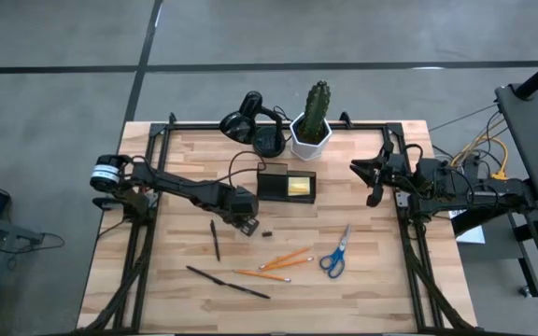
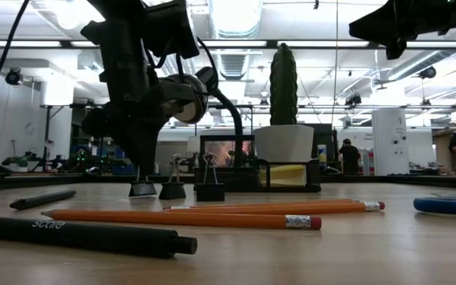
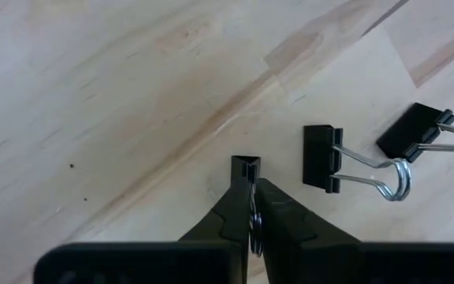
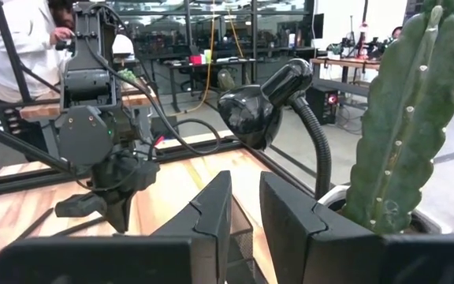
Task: Pick and place office supplies into organizer
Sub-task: Put the left black binder paper clip into the black desk organizer
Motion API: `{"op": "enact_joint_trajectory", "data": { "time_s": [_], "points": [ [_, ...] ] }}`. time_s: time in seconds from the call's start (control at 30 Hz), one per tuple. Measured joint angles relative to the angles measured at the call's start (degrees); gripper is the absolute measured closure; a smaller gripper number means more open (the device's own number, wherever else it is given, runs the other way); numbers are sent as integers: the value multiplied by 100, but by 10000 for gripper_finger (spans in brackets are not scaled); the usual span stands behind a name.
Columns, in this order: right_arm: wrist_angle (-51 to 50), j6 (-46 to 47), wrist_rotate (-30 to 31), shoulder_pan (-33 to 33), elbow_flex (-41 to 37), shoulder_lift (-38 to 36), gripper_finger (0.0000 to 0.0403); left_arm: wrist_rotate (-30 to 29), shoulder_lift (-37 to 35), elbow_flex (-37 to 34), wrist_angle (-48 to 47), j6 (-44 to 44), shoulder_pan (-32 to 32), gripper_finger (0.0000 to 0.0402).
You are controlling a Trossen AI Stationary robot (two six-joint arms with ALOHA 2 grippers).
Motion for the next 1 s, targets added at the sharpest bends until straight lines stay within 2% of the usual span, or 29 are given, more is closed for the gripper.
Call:
{"op": "enact_joint_trajectory", "data": {
  "time_s": [0.5,0.83,1.0],
  "points": [
    [0,-27,7,2,0,4,346,79,-269,200,-58,747,199,401],
    [4,12,7,0,0,0,346,-435,-273,564,-44,1660,546,401],
    [4,18,7,2,0,0,346,-497,-293,706,-23,2227,765,401]
  ]
}}
